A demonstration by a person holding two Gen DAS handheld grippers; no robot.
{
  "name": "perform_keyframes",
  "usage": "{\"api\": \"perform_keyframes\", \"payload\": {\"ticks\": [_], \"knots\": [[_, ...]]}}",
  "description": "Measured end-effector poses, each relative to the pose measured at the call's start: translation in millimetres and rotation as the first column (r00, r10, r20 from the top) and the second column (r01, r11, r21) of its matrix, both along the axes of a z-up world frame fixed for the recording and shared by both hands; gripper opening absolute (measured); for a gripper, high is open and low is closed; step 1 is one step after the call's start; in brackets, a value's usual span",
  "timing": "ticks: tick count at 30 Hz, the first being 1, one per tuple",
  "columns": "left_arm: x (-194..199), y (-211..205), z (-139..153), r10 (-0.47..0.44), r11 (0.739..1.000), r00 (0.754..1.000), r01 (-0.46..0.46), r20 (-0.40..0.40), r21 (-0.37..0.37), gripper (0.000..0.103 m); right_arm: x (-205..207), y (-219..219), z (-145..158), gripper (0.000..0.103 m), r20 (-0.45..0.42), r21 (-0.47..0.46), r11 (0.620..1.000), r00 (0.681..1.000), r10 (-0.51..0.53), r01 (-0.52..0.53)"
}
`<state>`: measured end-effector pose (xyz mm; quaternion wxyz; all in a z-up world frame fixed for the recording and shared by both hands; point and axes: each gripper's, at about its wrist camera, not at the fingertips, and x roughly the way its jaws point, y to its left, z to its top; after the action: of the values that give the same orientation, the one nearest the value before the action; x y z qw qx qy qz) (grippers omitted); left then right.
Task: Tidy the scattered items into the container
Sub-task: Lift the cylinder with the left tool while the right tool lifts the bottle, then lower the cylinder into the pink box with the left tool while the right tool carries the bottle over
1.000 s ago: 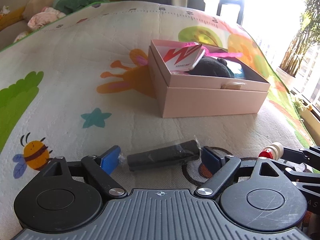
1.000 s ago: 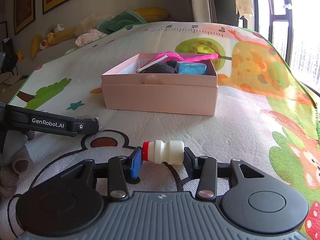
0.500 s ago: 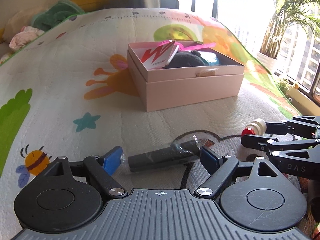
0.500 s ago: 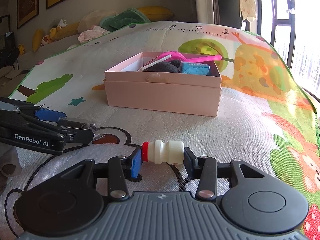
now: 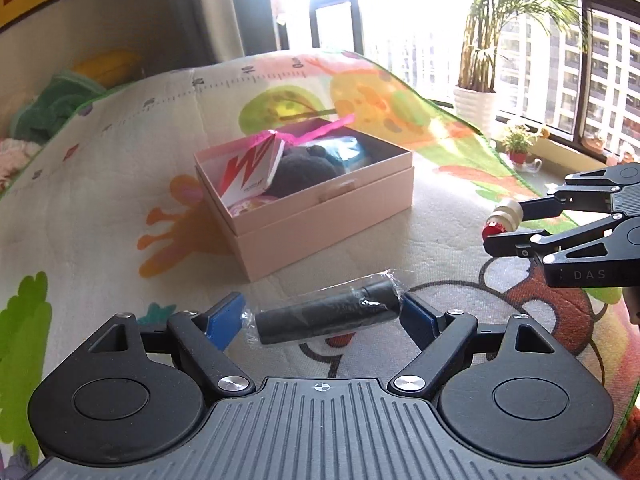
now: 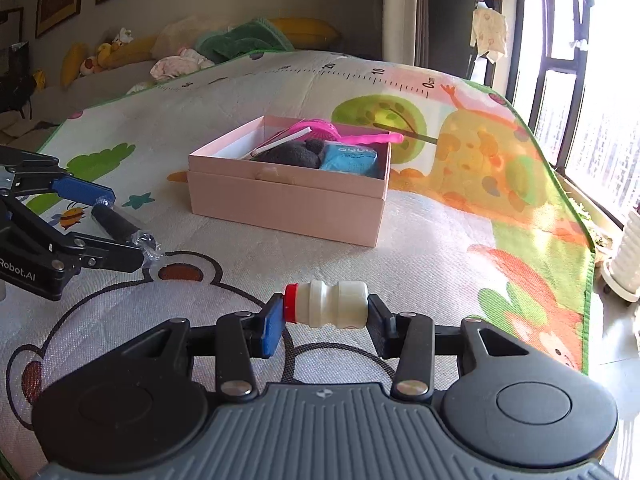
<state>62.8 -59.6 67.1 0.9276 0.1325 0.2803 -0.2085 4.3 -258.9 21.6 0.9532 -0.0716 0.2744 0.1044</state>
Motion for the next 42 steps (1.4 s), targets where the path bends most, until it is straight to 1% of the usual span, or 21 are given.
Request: {"api": "perform_keyframes", "payload": {"ticks": [4, 7, 9, 12, 17, 18, 19, 21, 23, 25, 27, 29, 31, 33, 35, 37, 39, 40, 42], "knots": [[26, -9, 15, 0.001, 1.000, 0.997, -0.002, 0.078, 0.003, 0.088, 1, -10, 26, 0.043, 0.062, -0.001, 1.000, 0.998, -0.016, 0.016], [55, -12, 21, 0.020, 0.999, 0.995, -0.017, 0.097, -0.028, 0.088, 6, -8, 42, 0.043, 0.096, 0.000, 1.000, 0.995, -0.013, 0.013], [74, -15, 22, 0.026, 0.999, 0.995, -0.022, 0.098, -0.045, 0.088, 9, -3, 51, 0.043, 0.117, -0.012, 1.000, 0.993, 0.010, -0.009], [98, -18, 17, 0.030, 0.998, 0.995, -0.025, 0.099, -0.052, 0.088, 13, 5, 63, 0.043, 0.143, -0.042, 0.998, 0.989, 0.049, -0.044], [123, -14, -2, 0.048, 0.997, 0.996, -0.044, 0.069, -0.064, 0.091, 35, 15, 77, 0.043, 0.128, -0.062, 0.996, 0.989, 0.077, -0.069], [124, -10, -5, 0.057, 0.996, 0.996, -0.052, 0.065, -0.075, 0.092, 41, 17, 78, 0.043, 0.121, -0.064, 0.995, 0.989, 0.082, -0.074], [124, -6, -6, 0.062, 0.994, 0.996, -0.056, 0.062, -0.090, 0.095, 47, 19, 79, 0.043, 0.113, -0.065, 0.995, 0.990, 0.086, -0.079], [117, 3, -6, 0.068, 0.990, 0.996, -0.059, 0.062, -0.132, 0.097, 62, 24, 79, 0.043, 0.089, -0.057, 0.995, 0.992, 0.092, -0.087], [105, 13, -5, 0.076, 0.984, 0.993, -0.061, 0.086, -0.167, 0.099, 77, 29, 78, 0.043, 0.063, -0.044, 0.995, 0.993, 0.097, -0.094], [93, 20, -6, 0.094, 0.981, 0.988, -0.072, 0.119, -0.182, 0.101, 93, 36, 78, 0.043, 0.047, -0.034, 0.994, 0.993, 0.105, -0.103], [84, 28, -9, 0.113, 0.977, 0.985, -0.087, 0.129, -0.193, 0.101, 111, 47, 77, 0.043, 0.041, -0.028, 0.993, 0.993, 0.114, -0.113], [80, 35, -15, 0.119, 0.971, 0.987, -0.092, 0.110, -0.221, 0.102, 130, 61, 76, 0.043, 0.031, -0.022, 0.991, 0.990, 0.135, -0.134], [80, 44, -19, 0.122, 0.960, 0.989, -0.097, 0.078, -0.264, 0.102, 151, 79, 75, 0.043, 0.018, -0.027, 0.987, 0.988, 0.156, -0.156], [80, 51, -23, 0.128, 0.947, 0.990, -0.103, 0.062, -0.304, 0.102, 174, 95, 73, 0.043, -0.003, -0.027, 0.984, 0.985, 0.173, -0.173], [81, 58, -27, 0.135, 0.931, 0.989, -0.108, 0.056, -0.349, 0.102, 192, 109, 72, 0.043, -0.005, -0.035, 0.982, 0.982, 0.187, -0.187], [82, 64, -32, 0.139, 0.912, 0.989, -0.107, 0.052, -0.396, 0.102, 213, 125, 70, 0.043, 0.011, -0.068, 0.981, 0.983, 0.182, -0.181], [85, 67, -37, 0.142, 0.908, 0.989, -0.113, 0.043, -0.404, 0.102, 233, 135, 66, 0.043, 0.008, -0.085, 0.981, 0.984, 0.177, -0.175], [85, 68, -37, 0.144, 0.907, 0.989, -0.114, 0.044, -0.406, 0.102, 243, 138, 63, 0.043, -0.005, -0.078, 0.981, 0.984, 0.176, -0.176], [85, 72, -37, 0.151, 0.898, 0.987, -0.116, 0.048, -0.425, 0.102, 260, 140, 58, 0.049, -0.048, -0.059, 0.981, 0.982, 0.181, -0.183]]}}
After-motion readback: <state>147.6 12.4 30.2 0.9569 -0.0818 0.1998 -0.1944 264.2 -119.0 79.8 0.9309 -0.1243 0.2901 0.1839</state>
